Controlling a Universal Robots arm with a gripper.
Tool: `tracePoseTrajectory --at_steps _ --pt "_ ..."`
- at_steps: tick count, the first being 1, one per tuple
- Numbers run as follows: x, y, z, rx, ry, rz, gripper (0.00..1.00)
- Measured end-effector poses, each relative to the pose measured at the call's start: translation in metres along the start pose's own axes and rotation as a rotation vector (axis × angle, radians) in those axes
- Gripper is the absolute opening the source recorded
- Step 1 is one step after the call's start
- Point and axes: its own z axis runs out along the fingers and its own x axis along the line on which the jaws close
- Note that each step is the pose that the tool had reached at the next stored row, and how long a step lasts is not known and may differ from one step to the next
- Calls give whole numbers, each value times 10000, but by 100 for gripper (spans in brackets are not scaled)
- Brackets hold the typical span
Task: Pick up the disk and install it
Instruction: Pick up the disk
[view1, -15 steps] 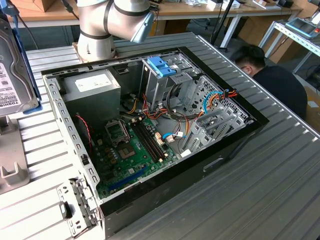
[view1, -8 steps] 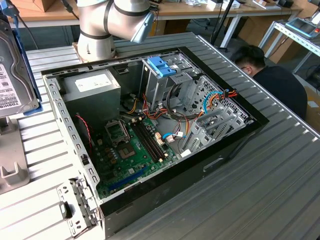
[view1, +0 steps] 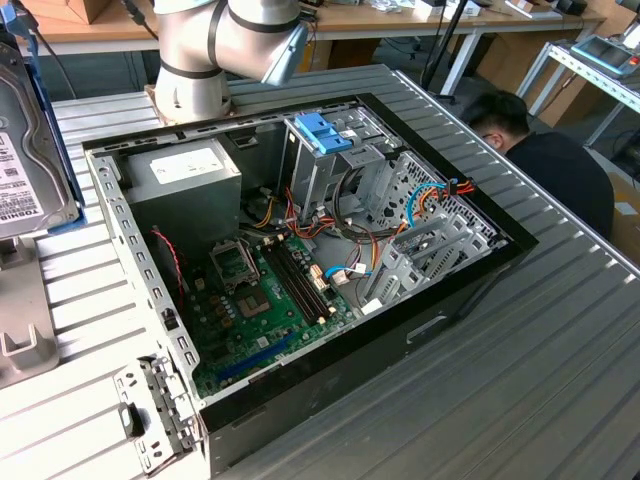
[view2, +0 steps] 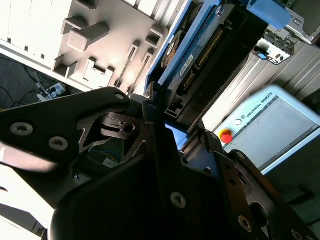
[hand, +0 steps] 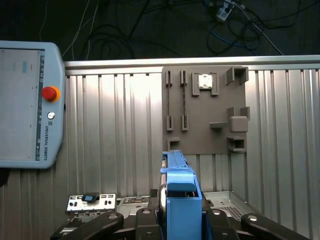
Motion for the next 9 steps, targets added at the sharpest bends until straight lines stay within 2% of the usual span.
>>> tracePoseTrajectory --at_steps 9 --pt "37 -1 -1 0 0 0 37"
